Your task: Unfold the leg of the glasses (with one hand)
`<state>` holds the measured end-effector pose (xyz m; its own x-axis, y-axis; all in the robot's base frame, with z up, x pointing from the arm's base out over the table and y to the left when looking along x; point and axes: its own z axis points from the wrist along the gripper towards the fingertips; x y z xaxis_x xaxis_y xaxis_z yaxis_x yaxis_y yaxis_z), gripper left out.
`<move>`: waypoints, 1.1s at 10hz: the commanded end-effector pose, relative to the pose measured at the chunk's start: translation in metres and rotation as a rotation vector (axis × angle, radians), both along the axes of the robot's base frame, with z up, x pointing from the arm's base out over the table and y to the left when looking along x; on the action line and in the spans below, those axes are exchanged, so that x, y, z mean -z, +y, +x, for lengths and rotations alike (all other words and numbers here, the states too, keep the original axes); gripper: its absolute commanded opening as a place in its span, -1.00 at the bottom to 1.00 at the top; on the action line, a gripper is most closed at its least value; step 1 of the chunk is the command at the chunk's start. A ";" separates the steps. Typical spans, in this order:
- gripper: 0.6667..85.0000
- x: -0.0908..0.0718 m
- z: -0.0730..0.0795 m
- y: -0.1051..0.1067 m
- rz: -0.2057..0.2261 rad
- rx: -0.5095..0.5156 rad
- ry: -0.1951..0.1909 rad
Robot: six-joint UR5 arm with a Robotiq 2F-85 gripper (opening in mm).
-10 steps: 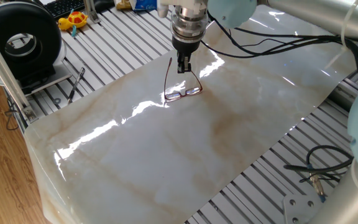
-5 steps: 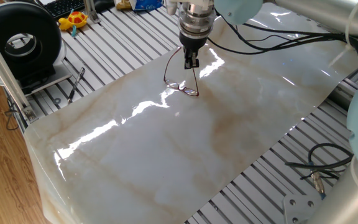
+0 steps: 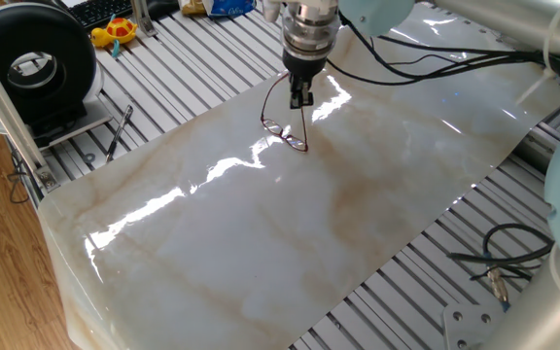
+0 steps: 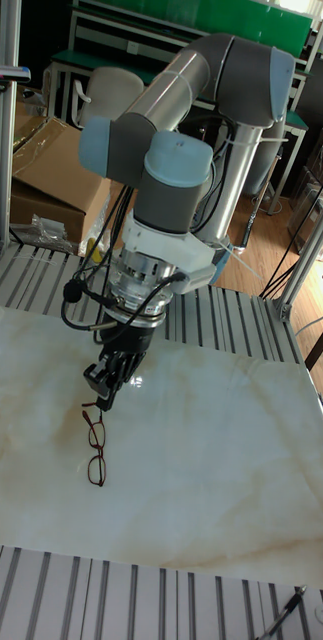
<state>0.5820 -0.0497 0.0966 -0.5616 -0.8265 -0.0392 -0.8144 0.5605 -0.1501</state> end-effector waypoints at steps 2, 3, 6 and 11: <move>-0.98 -0.023 -0.004 0.024 0.046 0.068 0.007; -0.98 -0.024 -0.001 0.031 0.076 0.101 -0.004; -0.98 -0.023 0.005 0.016 0.040 0.184 -0.035; -0.98 -0.046 -0.028 0.030 0.106 0.249 -0.038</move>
